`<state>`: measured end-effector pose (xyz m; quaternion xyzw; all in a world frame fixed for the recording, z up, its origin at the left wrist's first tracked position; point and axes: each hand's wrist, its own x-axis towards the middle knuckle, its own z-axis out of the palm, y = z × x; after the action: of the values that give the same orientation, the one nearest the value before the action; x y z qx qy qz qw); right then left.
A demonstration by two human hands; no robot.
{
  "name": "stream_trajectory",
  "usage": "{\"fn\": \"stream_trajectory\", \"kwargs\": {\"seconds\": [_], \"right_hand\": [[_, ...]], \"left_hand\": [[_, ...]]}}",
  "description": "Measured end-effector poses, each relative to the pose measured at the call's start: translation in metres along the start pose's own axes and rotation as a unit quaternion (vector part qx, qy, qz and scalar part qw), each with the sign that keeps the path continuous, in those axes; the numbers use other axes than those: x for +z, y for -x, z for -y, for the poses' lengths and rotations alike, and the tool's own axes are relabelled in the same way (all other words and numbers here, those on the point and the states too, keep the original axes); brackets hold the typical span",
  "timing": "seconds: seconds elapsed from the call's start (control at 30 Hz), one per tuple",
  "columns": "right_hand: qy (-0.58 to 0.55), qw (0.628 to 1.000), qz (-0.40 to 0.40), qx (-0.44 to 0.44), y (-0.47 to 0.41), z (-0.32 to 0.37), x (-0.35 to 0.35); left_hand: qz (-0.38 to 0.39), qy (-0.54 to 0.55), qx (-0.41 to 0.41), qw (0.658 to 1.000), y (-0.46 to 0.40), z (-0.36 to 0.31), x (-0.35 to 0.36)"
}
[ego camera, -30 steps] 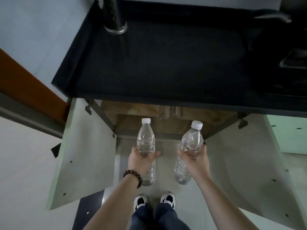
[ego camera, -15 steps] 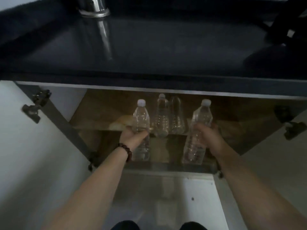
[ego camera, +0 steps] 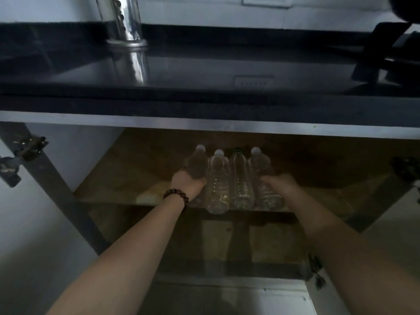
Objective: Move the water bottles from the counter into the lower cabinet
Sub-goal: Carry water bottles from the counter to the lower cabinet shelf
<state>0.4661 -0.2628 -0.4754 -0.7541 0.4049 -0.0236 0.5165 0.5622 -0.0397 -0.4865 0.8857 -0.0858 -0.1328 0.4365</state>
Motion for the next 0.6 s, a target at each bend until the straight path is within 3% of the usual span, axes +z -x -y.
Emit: {"fn": "stream_trajectory", "kwargs": {"seconds": [0.2,0.4,0.5,0.6], "right_hand": [[0.126,0.981,-0.069,-0.130,-0.004,-0.004,0.023],[0.201,0.969,-0.071,-0.128,0.017,-0.002,0.016],[0.196,0.971,-0.057,-0.126,0.053,0.001,0.002],[0.195,0.973,-0.055,-0.112,0.099,0.004,-0.021]], "left_hand": [[-0.036,-0.095,0.041,0.994,-0.015,0.011,0.016],[-0.010,-0.233,-0.010,0.972,-0.009,0.005,0.010],[0.019,-0.332,0.045,0.942,0.026,-0.020,-0.005],[0.062,-0.323,0.073,0.942,0.072,-0.044,-0.021]]}}
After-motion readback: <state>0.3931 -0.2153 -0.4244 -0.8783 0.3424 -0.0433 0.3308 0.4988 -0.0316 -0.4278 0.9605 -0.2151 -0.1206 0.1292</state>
